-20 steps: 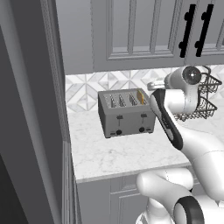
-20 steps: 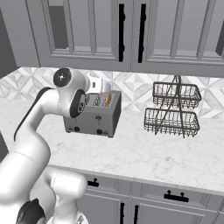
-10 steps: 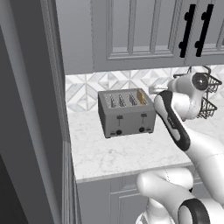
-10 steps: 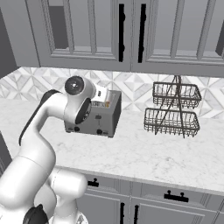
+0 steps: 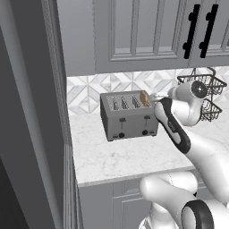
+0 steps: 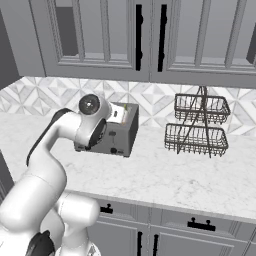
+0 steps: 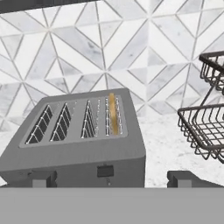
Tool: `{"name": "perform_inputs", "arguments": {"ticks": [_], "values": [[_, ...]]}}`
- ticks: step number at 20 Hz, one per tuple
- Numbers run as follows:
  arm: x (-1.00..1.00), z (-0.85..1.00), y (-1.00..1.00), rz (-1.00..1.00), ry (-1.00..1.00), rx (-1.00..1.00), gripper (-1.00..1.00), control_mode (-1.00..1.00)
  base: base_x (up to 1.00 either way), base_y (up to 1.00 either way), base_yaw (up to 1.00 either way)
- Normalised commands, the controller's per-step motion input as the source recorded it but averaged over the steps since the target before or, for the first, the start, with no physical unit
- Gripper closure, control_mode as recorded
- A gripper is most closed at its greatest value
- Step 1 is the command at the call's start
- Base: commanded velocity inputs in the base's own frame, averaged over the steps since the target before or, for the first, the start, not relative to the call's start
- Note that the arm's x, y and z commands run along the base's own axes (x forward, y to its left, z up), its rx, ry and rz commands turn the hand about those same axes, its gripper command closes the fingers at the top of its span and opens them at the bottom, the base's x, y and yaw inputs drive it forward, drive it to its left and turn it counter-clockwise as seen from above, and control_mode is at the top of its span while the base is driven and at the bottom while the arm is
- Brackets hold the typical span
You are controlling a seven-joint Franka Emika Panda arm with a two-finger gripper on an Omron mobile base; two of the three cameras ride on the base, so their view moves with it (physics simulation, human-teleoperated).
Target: Start the toaster. Once the lever pops up, take the bread to the plate on the dining counter.
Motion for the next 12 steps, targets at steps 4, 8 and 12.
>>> {"name": "perform_inputs", "arguments": {"ticks": [4, 8, 12], "values": [[0.40, -0.27, 0.00, 0.00, 0.08, 0.00, -1.00, -1.00, 0.00, 0.00, 0.00], [0.51, -0.30, 0.00, 0.00, 0.14, 0.00, -1.00, -1.00, 0.00, 0.00, 0.00], [0.47, -0.33, 0.00, 0.00, 0.07, 0.00, -1.00, -1.00, 0.00, 0.00, 0.00]]}}
